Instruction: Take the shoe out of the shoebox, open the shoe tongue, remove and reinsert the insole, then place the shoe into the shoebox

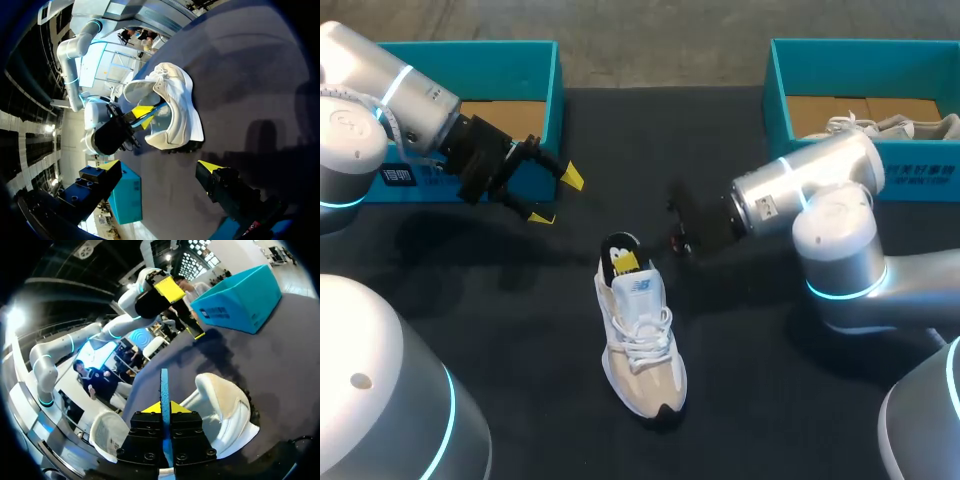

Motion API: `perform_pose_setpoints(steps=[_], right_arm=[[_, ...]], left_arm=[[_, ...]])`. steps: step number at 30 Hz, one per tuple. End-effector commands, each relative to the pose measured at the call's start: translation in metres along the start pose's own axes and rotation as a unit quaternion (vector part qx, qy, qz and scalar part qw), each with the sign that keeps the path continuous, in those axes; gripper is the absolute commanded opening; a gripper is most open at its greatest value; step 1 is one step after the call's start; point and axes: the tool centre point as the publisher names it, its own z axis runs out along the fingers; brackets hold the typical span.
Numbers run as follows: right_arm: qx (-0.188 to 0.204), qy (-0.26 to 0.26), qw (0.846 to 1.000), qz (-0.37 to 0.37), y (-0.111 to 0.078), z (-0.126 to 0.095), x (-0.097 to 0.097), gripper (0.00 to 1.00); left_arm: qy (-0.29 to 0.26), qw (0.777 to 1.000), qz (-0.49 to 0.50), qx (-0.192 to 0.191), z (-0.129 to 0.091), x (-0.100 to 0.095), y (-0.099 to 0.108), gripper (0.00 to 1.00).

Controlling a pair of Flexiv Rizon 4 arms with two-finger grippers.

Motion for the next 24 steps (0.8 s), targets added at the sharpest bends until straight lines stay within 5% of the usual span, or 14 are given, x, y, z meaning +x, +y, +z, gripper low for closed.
perform_pose_setpoints(steps=[1, 9, 16, 22, 24], right_arm=[[-0.008, 0.003, 1.000, 0.009, -0.015, 0.008, -0.003, 0.00], [-0.016, 0.007, 1.000, 0.006, -0.016, 0.011, -0.003, 0.00], [-0.012, -0.008, 1.000, -0.019, 0.007, 0.001, 0.005, 0.48], [-0.005, -0.015, 0.999, -0.031, 0.021, -0.004, 0.008, 0.43], [-0.003, -0.016, 0.999, -0.032, 0.024, -0.005, 0.008, 0.33]], left_arm=[[0.001, 1.000, 0.000, 0.000, 0.000, 0.000, 0.000, 1.00], [0.001, 1.000, 0.000, 0.000, 0.000, 0.000, 0.000, 1.00], [0.001, 1.000, 0.000, 0.000, 0.000, 0.000, 0.000, 1.00], [0.001, 1.000, 0.000, 0.000, 0.000, 0.000, 0.000, 1.00], [0.001, 1.000, 0.000, 0.000, 0.000, 0.000, 0.000, 1.00]])
